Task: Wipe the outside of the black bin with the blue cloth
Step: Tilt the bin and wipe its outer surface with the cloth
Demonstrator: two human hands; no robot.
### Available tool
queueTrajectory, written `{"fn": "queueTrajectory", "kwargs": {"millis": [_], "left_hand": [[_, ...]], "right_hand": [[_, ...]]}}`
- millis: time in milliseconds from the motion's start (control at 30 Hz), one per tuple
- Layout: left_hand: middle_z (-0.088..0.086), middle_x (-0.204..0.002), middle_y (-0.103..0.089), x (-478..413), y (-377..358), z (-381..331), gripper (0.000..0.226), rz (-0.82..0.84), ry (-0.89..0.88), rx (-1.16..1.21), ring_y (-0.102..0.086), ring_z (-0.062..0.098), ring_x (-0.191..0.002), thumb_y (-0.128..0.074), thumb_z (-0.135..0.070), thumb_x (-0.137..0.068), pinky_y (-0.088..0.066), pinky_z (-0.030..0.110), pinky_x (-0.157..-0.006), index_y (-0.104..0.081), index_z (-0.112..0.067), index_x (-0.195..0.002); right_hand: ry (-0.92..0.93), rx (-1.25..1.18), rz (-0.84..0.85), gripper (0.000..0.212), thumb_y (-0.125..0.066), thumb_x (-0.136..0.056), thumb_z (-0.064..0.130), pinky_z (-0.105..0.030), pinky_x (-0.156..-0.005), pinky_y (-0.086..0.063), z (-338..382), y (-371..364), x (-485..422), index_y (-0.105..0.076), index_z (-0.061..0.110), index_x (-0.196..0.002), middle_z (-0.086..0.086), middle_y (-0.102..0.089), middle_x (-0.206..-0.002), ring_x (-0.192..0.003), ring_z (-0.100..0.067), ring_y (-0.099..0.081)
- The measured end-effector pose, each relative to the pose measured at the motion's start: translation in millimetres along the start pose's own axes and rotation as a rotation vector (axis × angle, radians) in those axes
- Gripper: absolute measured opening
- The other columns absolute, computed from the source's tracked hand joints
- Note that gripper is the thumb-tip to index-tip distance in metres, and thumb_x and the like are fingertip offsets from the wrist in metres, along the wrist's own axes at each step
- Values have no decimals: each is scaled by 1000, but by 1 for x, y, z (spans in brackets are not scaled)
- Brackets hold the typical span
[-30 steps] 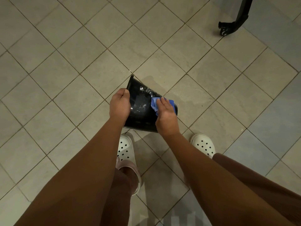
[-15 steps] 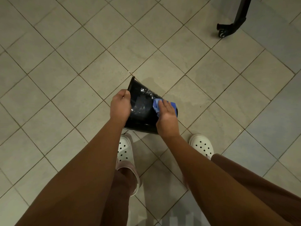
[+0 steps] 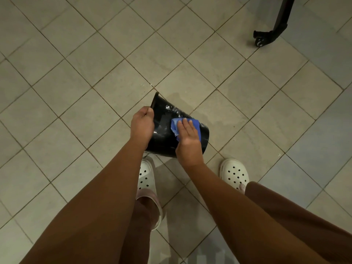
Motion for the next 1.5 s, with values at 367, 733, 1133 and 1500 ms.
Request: {"fn": "queueTrajectory", "kwargs": {"millis": [367,733,1133,1500], "left_hand": [[17,-88,-65,4,-5,0,26,104,78,56,-60,25,-81,-42,-19,-99,-52,41,-82,-64,-12,-86],[7,-84,-64,3,-2,6,26,108,150,134,-60,20,-77,-40,-21,-101,-46,31,-68,-65,-17,-93],[13,-92,-69,3,3,11,27,142,266,180,-65,36,-94,-46,-32,-97,-50,49,-93,-68,-19,-89],[23,-98,-73,1,6,21,40,184,426,323,-71,39,-88,-48,-36,-97,-57,47,-81,-69,-4,-108]], "right_hand": [[205,-63,84,62,-70,-68,-13,-52,-107,-30,21,-1,-3,-53,-2,-126,-24,-49,-134,-129,-41,-40],[256,-46,139,67,-70,-68,-14,-51,-106,-20,28,-5,23,-51,4,-130,-18,-48,-137,-132,-36,-37],[182,-75,108,62,-71,-69,-12,-53,-107,-24,4,3,33,-54,4,-127,-21,-49,-134,-129,-40,-39],[204,-78,95,46,-60,-77,-4,-46,-98,-43,17,2,16,-58,4,-122,-21,-54,-120,-120,-38,-45]]}}
Point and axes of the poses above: each hand's wrist, its own x-axis away from the middle knuckle, its own y-axis out of the back of the hand, z = x × y, the point moved 5 cm from there along -x, towards the middle knuckle
